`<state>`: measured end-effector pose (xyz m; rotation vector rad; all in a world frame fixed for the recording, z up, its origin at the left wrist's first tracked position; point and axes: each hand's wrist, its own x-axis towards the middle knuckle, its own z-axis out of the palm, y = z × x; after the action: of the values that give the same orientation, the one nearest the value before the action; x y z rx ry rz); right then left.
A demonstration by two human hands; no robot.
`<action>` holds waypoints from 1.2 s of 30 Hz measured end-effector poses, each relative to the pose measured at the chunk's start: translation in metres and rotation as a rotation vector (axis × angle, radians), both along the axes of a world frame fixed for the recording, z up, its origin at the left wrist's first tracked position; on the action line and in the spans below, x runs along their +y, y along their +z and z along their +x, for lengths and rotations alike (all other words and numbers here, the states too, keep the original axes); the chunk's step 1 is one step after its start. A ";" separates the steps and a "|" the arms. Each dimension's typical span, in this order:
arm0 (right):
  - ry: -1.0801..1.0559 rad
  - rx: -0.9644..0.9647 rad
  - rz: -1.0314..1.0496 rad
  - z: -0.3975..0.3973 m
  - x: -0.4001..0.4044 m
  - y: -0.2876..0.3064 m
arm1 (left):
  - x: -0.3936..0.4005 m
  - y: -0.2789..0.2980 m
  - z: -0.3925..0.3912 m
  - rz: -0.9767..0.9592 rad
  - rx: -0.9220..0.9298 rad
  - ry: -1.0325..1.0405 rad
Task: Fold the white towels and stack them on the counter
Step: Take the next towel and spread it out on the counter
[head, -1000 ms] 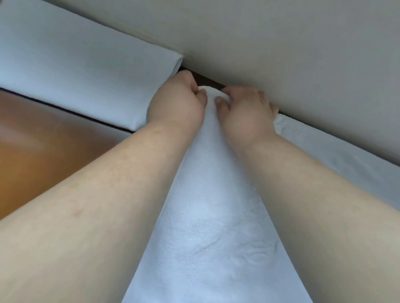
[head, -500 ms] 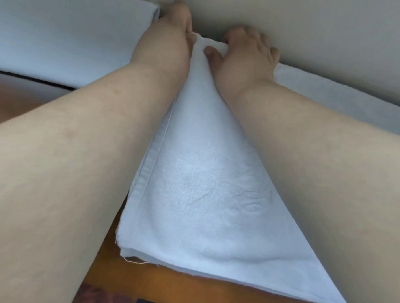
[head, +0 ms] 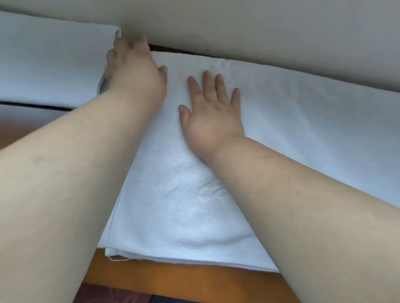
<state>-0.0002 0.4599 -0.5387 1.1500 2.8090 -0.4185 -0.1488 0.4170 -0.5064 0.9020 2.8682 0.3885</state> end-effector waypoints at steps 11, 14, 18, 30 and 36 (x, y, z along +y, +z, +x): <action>-0.310 -0.110 -0.006 0.176 0.058 0.017 | -0.013 -0.028 0.070 -0.173 0.058 -0.629; -0.477 -0.131 -0.037 0.222 0.073 0.019 | -0.002 -0.018 0.088 -0.178 0.021 -0.564; -0.403 -0.002 -0.035 0.217 0.071 0.016 | 0.036 -0.002 0.178 -0.050 -0.058 -0.791; -0.460 -0.021 0.040 0.315 0.142 0.007 | 0.099 -0.014 0.307 -0.141 -0.110 -0.783; -0.497 -0.080 0.061 0.349 0.159 -0.002 | 0.103 -0.021 0.353 -0.212 -0.005 -0.866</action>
<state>0.3493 0.6192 -0.5403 1.8346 2.4601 -0.3060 0.2044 0.5196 -0.5275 1.9046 2.1455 -0.0103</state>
